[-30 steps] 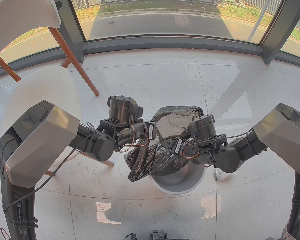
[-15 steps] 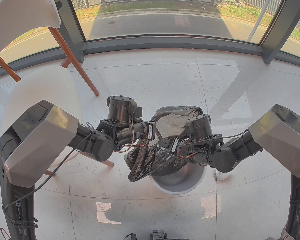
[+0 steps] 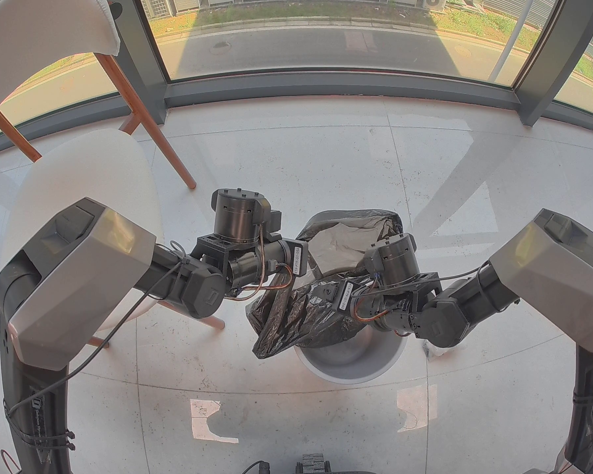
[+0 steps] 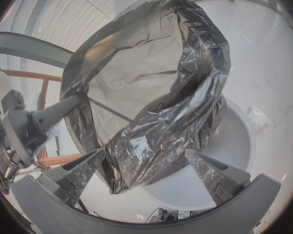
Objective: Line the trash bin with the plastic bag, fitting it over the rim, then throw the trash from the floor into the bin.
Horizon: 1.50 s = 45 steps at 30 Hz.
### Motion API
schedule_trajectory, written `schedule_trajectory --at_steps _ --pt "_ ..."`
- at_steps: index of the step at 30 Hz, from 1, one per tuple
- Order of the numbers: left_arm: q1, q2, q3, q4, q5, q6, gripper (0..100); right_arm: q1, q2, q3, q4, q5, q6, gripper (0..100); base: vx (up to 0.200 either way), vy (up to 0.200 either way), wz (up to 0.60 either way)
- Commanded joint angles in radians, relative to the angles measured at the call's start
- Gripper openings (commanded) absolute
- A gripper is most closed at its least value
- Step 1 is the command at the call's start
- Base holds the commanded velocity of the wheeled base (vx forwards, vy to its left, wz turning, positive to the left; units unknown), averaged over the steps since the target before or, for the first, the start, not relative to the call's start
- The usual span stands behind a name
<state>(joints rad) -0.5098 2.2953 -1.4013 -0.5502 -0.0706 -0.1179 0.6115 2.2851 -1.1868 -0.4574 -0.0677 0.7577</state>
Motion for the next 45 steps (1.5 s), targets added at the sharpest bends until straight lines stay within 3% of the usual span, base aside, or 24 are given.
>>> schedule_trajectory --at_steps 1,17,34,45 --pt "-0.001 0.003 -0.005 0.000 0.000 0.000 0 0.008 -0.018 0.024 -0.001 0.000 0.000 100 0.000 0.000 0.00" --pt "0.002 -0.002 0.002 -0.002 0.000 0.000 0 0.007 0.056 -0.073 -0.001 -0.001 0.000 100 0.000 0.000 0.00" --pt "0.017 0.003 -0.005 -0.002 0.000 0.001 0 0.011 0.022 -0.014 -0.001 -0.014 0.000 100 0.000 0.000 0.00" --pt "0.020 -0.002 -0.001 0.000 -0.003 0.001 0 0.004 0.077 -0.096 -0.003 -0.014 0.000 100 0.000 0.000 0.00"
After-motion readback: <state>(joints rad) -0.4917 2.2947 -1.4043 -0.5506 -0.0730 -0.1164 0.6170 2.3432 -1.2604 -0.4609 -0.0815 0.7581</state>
